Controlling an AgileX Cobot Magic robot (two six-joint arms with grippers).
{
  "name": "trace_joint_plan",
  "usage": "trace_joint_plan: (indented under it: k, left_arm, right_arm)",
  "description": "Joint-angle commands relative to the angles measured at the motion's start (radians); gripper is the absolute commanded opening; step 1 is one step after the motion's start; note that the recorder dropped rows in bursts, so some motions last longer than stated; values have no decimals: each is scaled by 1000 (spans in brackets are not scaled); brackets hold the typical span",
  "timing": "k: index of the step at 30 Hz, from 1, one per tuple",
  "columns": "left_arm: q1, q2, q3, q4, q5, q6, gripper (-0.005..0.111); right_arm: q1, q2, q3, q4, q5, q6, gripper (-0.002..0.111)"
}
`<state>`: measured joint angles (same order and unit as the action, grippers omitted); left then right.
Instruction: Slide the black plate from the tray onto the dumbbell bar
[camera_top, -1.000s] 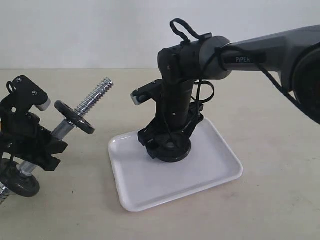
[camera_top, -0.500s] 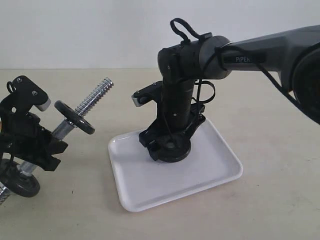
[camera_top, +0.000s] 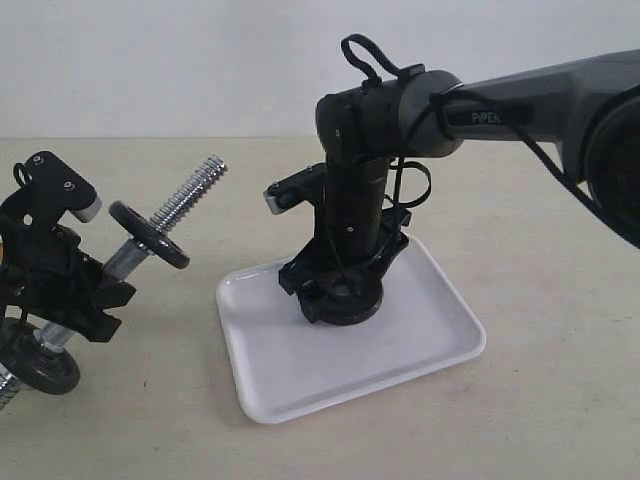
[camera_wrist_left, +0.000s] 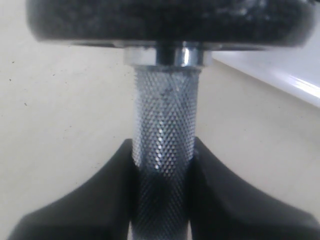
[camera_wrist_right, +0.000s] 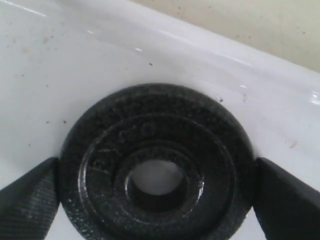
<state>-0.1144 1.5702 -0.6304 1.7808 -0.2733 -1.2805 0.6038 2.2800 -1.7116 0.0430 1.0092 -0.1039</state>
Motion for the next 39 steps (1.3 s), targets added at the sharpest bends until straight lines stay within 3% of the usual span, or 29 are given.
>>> trace_joint_plan:
  k: [1,7,39]
  left_arm:
    - [0,-57,-43,-36,-29,-12,4]
    - [0,-57,-43,-36,-29,-12,4]
    - [0,-57,-43,-36,-27,-12,4]
  right_arm:
    - [-2,33,20,90,61,-1,26]
    - [-2,33,20,102,72,-1,0]
    - [-2,-104,-105,96,196,-14,0]
